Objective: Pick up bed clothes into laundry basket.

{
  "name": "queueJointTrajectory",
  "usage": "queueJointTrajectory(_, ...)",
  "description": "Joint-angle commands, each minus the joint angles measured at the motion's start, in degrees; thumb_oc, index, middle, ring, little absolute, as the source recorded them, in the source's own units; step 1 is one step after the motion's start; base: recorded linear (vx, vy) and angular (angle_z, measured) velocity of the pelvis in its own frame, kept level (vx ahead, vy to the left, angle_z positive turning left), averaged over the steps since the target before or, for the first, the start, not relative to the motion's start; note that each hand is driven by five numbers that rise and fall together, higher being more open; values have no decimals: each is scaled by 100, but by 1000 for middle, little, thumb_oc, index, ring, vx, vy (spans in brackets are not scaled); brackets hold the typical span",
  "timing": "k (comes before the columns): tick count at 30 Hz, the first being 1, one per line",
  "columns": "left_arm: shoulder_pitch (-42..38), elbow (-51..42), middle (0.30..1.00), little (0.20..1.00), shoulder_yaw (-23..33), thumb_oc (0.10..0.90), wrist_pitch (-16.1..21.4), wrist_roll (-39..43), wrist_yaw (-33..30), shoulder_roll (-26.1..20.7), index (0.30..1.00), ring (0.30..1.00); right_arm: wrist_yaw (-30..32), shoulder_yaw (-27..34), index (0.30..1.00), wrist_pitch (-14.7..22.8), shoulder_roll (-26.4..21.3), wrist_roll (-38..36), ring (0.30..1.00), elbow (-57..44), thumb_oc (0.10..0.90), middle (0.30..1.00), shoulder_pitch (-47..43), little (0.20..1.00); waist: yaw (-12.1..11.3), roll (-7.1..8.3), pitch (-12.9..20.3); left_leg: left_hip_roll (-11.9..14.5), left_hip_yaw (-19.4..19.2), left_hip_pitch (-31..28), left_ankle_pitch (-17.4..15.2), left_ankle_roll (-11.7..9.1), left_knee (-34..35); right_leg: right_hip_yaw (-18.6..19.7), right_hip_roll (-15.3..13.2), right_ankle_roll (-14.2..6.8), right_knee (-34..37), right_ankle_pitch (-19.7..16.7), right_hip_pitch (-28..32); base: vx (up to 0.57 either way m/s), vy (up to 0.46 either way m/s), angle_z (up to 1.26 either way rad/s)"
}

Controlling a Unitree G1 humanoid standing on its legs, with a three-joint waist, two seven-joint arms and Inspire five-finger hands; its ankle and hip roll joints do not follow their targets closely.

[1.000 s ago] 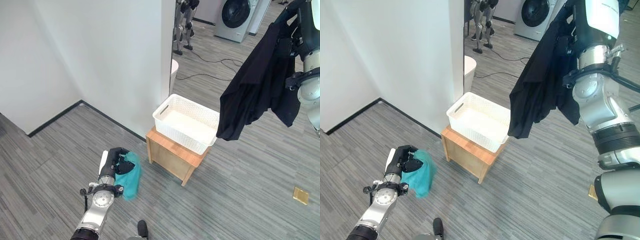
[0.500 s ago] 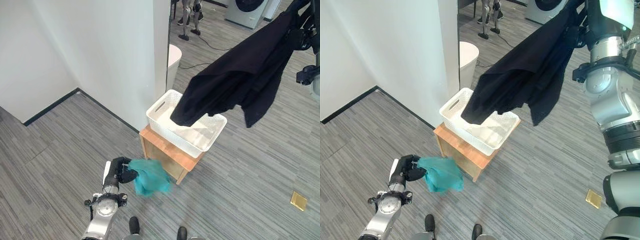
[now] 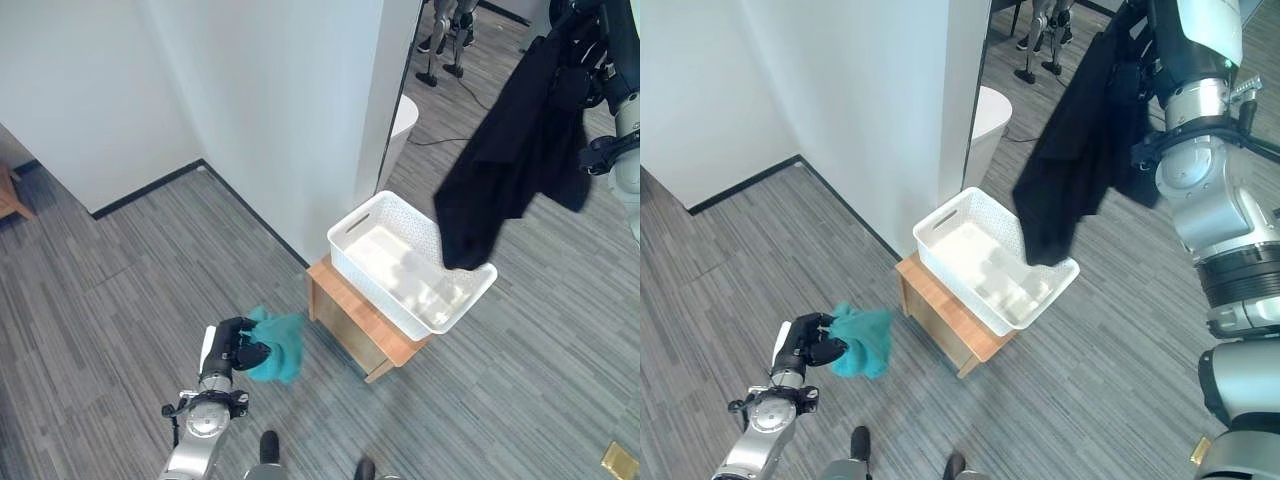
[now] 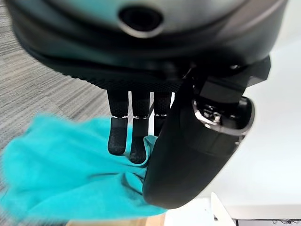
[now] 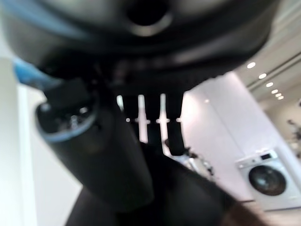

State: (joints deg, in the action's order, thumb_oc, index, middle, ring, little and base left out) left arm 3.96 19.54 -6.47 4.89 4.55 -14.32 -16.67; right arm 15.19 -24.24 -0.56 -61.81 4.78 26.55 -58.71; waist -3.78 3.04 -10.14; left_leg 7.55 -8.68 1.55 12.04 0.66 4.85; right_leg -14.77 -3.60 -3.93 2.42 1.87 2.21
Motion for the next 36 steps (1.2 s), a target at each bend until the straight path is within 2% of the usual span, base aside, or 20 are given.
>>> queueJointTrajectory(1,-32,-789,300,300,285,400,674,125,-73,-416,300,300,462,445,300,167,-160,-239,300,75,400,300,-582,300,-176,563,392,-268,2,-278,-1147,-659,15,106,-324,-607,258,-598,-344,3,-13,16)
queueJointTrajectory(5,86,-763,300,300,393,400,639,144,-95,-380,300,300,530,745,300,146,-306,-276,300,-119,400,300,-253,300,-151,558,335,-257,22,-228,-1143,-666,15,101,-316,-603,258,-593,-386,4,-12,12)
queueJointTrajectory(10,171,-689,300,300,441,400,603,192,-119,-319,300,300,581,1105,300,171,-208,-299,300,-454,400,300,152,300,-126,548,331,-237,1,-239,-1160,-657,15,116,-312,-598,258,-577,-377,15,-4,9)
queueJointTrajectory(19,81,-719,300,300,286,400,561,187,-102,-252,300,300,403,1080,300,186,164,-139,300,-850,400,300,502,300,-81,532,318,-226,-14,-291,-1191,-646,15,162,-300,-579,258,-551,-336,7,-4,-8)
queueJointTrajectory(25,62,-735,300,300,279,400,503,154,-135,-202,300,300,382,1246,300,155,585,0,300,-1141,400,300,965,300,-54,494,278,-216,-15,-279,-1190,-632,15,188,-300,-575,258,-559,-364,-10,-2,2)
queueJointTrajectory(26,57,-697,300,300,296,400,454,131,-149,-131,300,300,436,1482,300,137,883,98,300,-1367,400,300,1343,300,-34,452,264,-219,-14,-273,-1203,-619,15,191,-311,-576,258,-558,-365,-19,0,10)
queueJointTrajectory(27,64,-697,300,300,289,400,453,129,-148,-147,300,300,432,1528,300,123,896,114,300,-1408,400,300,1401,300,-40,465,271,-218,-11,-274,-1204,-618,15,187,-311,-576,258,-557,-362,-42,-2,13)
queueJointTrajectory(29,73,-663,300,300,311,400,393,83,-187,-106,300,300,513,1926,300,51,1445,402,300,-1803,400,300,2104,300,-45,409,285,-235,-1,-295,-1231,-590,15,188,-339,-574,258,-547,-331,-37,-1,10)
queueJointTrajectory(31,68,-605,300,300,322,400,365,77,-222,-110,300,300,564,2034,300,0,1799,549,300,-1877,400,300,2387,300,-51,362,319,-251,-3,-350,-1259,-567,15,199,-357,-569,258,-533,-280,-17,15,6)
queueJointTrajectory(36,126,-541,300,300,267,400,343,136,-192,-141,300,300,604,1830,300,-130,2272,776,300,-1321,400,300,2464,300,-154,282,406,-369,28,-679,-1371,-461,-39,209,-402,-458,228,-440,50,20,16,2)
